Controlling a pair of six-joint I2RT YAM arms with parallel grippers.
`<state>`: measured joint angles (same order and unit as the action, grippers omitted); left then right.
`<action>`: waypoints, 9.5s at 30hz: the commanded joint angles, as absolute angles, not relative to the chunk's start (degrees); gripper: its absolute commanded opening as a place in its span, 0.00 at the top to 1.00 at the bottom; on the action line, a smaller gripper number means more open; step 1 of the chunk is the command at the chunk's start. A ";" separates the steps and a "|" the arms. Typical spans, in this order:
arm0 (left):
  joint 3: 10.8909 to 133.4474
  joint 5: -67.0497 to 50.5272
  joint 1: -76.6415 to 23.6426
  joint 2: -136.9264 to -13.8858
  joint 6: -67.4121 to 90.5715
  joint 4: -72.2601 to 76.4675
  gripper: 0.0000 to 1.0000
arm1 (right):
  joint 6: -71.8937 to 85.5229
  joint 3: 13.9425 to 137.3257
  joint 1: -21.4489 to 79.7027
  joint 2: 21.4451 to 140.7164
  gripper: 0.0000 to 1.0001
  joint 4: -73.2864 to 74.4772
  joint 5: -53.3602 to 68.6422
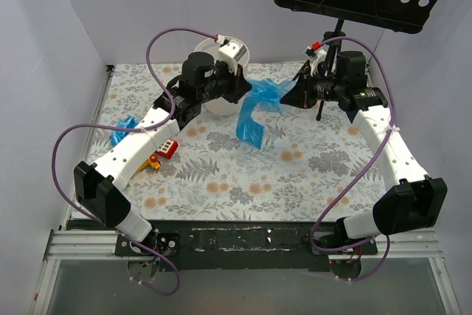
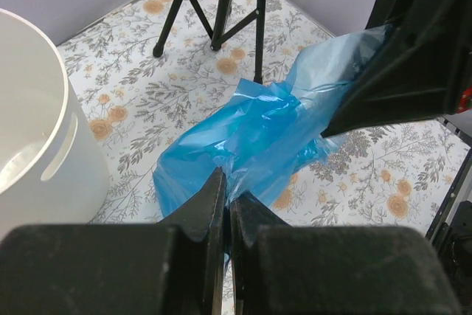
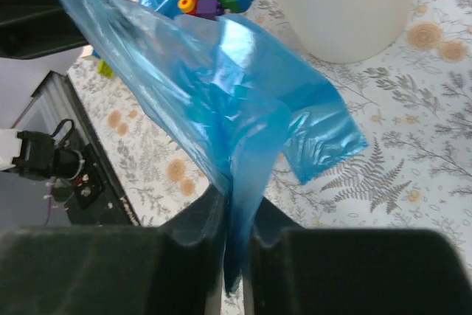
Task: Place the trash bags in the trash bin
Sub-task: Unfold the trash bag at the center of the board.
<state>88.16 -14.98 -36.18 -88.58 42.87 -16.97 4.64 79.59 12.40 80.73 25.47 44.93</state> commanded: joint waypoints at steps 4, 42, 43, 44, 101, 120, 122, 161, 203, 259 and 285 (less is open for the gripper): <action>91.49 -14.24 -35.86 -84.64 41.49 -19.77 1.00 | 4.31 79.71 12.48 80.42 0.99 24.51 27.81; 86.48 -6.86 -35.68 -74.79 39.82 -15.81 1.00 | 29.78 77.61 10.72 88.24 0.16 -8.77 60.64; 86.92 -6.86 -35.60 -74.88 39.73 -15.99 1.00 | 31.10 77.69 10.90 88.85 0.17 -10.62 61.17; 87.18 -6.94 -35.60 -75.06 39.55 -16.17 1.00 | 31.46 77.96 11.25 89.38 0.16 -11.42 61.26; 81.56 -28.55 -38.32 -84.47 9.84 -9.48 0.23 | -13.00 84.82 23.29 80.33 0.99 29.44 38.58; 89.30 -35.25 -35.60 -87.80 0.26 -26.55 0.33 | -26.80 85.78 26.80 77.87 0.99 34.98 38.67; 88.16 -34.98 -35.60 -87.98 -2.19 -25.93 0.34 | -27.42 86.04 26.98 77.96 0.99 35.42 38.76; 77.96 -5.46 -35.60 -79.28 1.14 -19.52 1.00 | -13.36 80.95 25.14 81.21 0.99 30.59 4.49; 87.36 -11.69 -36.04 -78.66 10.55 -18.11 1.00 | -23.20 84.20 33.66 84.02 0.33 18.37 12.56; 72.07 -5.19 -32.08 -77.17 41.14 -2.89 1.00 | -1.49 85.52 22.61 84.03 0.99 23.37 22.05; 86.13 -23.90 -31.55 -80.24 19.51 -20.12 1.00 | -19.93 83.93 19.06 78.48 0.13 22.68 41.14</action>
